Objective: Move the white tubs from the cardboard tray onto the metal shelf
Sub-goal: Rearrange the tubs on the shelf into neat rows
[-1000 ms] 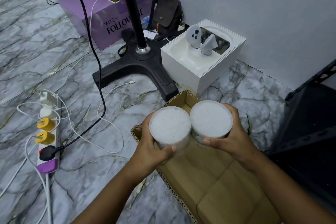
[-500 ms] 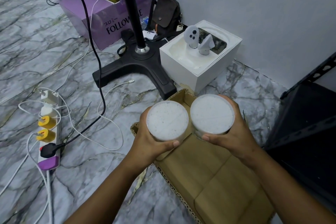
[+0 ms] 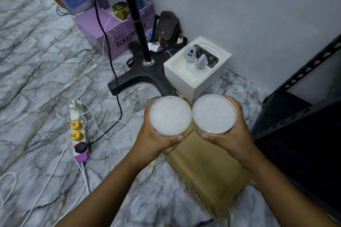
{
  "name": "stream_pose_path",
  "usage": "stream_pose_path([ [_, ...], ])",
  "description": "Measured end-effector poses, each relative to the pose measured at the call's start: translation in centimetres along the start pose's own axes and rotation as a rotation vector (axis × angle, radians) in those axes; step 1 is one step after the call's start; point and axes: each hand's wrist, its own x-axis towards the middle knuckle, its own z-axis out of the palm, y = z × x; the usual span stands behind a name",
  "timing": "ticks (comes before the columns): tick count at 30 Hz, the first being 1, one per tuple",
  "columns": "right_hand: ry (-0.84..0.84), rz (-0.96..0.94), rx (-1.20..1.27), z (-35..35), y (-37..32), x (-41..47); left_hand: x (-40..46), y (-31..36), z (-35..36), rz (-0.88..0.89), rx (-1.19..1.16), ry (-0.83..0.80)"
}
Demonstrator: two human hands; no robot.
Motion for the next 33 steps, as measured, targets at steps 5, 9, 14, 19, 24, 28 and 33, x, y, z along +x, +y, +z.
stream_pose_path([
  [5, 0.024, 0.044, 0.022, -1.7, -10.6, -1.8, -3.1, 10.1, -1.7, -0.029, -0.041, -0.011],
  [9, 0.017, 0.053, 0.034, -2.8, -19.5, -3.9, -5.8, 18.5, -3.0, -0.027, -0.045, -0.005],
  [14, 0.028, 0.052, 0.064, -4.9, -29.2, -7.4, -9.7, 28.1, -3.7, -0.015, -0.063, -0.002],
  [19, 0.063, 0.071, 0.069, -7.7, -37.5, -11.7, -14.2, 36.3, -3.5, -0.018, -0.085, -0.011],
  [24, 0.144, 0.064, 0.095, -10.4, -44.2, -16.0, -18.0, 42.4, -2.6, -0.017, -0.089, -0.064],
  [28, 0.238, 0.074, 0.091, -12.7, -47.6, -18.7, -19.9, 46.3, -1.4, -0.006, -0.101, -0.125],
  [33, 0.382, 0.083, 0.082, -15.1, -50.8, -21.4, -20.6, 50.0, 0.8, 0.011, -0.102, -0.204],
])
